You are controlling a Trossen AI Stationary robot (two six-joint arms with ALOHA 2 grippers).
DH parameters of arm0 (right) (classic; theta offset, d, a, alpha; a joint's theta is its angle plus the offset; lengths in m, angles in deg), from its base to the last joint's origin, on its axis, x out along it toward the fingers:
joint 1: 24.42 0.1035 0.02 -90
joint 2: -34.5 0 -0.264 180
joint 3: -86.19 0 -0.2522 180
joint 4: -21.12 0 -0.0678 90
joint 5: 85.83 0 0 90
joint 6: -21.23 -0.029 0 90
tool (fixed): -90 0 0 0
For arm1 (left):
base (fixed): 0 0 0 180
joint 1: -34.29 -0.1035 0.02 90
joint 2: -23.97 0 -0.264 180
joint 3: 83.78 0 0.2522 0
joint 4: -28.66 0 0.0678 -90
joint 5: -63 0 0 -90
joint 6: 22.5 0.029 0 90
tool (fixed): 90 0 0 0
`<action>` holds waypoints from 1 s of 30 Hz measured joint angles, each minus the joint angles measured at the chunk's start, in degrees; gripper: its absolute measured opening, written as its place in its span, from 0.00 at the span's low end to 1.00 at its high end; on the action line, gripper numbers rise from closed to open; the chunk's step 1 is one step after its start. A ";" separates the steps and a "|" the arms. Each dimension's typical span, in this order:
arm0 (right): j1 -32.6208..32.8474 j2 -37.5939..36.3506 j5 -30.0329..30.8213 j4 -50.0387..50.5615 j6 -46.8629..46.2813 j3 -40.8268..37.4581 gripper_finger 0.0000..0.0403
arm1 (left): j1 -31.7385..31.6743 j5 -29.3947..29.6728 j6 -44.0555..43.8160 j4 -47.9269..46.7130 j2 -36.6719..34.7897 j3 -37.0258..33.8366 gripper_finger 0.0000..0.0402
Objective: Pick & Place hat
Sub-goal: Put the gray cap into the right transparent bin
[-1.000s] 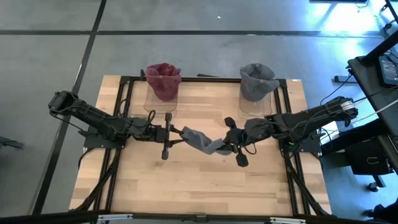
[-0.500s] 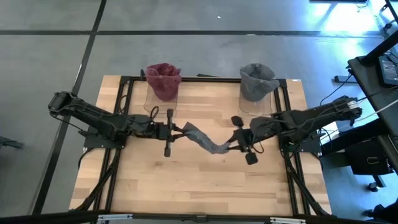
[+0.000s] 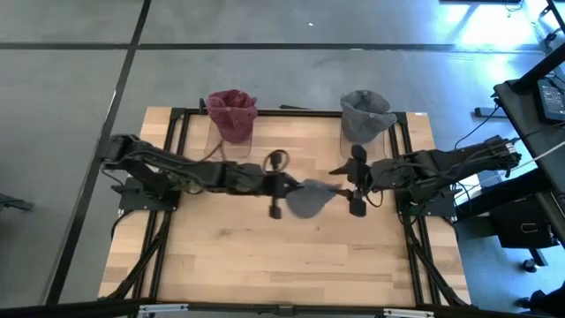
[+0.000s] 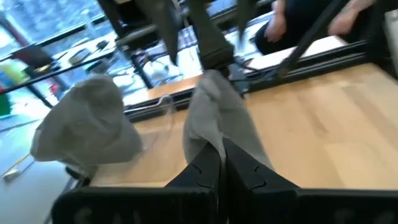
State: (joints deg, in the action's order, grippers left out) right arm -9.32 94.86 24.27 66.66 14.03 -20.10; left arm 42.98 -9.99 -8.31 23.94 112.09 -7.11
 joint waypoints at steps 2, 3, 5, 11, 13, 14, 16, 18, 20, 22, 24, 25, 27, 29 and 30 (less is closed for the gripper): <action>0.02 0.31 -2.94 -0.88 0.19 0.02 0.59 | -0.07 1.35 0.01 -1.68 3.25 3.54 0.01; 0.02 0.47 -4.20 -0.88 0.21 0.02 0.58 | -0.16 1.50 0.02 -2.54 4.68 5.10 0.01; 0.05 0.66 -5.16 -0.76 0.54 0.02 0.57 | -0.20 0.66 0.64 -3.94 7.09 7.74 0.01; 0.15 0.66 -4.73 0.69 9.63 0.00 0.53 | -0.11 -2.24 3.50 -4.70 10.89 11.89 0.01; 0.15 0.74 -4.73 0.69 11.45 0.02 0.52 | -0.11 -2.42 3.52 -4.61 11.11 12.03 0.01; 0.15 1.02 -4.71 0.75 12.05 0.02 0.51 | -0.11 -2.39 3.53 -4.61 11.14 12.05 0.01; 0.15 1.81 -4.71 1.52 12.94 0.01 0.50 | -0.11 -2.40 3.52 -4.59 11.14 12.05 0.01; 0.15 3.09 -4.73 2.50 13.16 0.01 0.50 | -0.11 -2.37 3.52 -4.59 11.14 12.05 0.01; 0.15 4.49 -4.71 3.02 12.82 0.02 0.49 | -0.11 -2.40 3.52 -4.55 11.14 12.05 0.01; 0.15 5.56 -4.71 3.31 11.94 0.00 0.48 | -0.11 -2.41 3.58 -4.45 11.14 12.05 0.01; 0.13 6.04 -4.70 3.35 11.81 0.00 0.46 | -0.11 -3.40 3.73 -4.25 11.14 12.05 0.01; 0.13 6.15 -4.71 3.36 11.76 0.00 0.45 | -0.11 -4.01 3.69 -4.17 11.14 12.05 0.01; 0.13 6.26 -4.69 3.92 11.21 0.00 0.41 | -0.01 -4.88 3.67 -4.13 11.14 12.05 0.01; 0.13 6.26 -4.19 5.20 10.30 0.00 0.34 | 0.27 -4.76 3.81 -4.13 11.14 12.05 0.01; 0.15 6.26 -3.73 5.80 10.00 0.00 0.30 | 0.36 -4.77 4.31 -4.11 11.14 12.05 0.01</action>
State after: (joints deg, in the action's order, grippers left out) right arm -9.17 101.11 20.54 72.46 24.03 -20.10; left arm 43.34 -14.76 -4.00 19.83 123.23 4.94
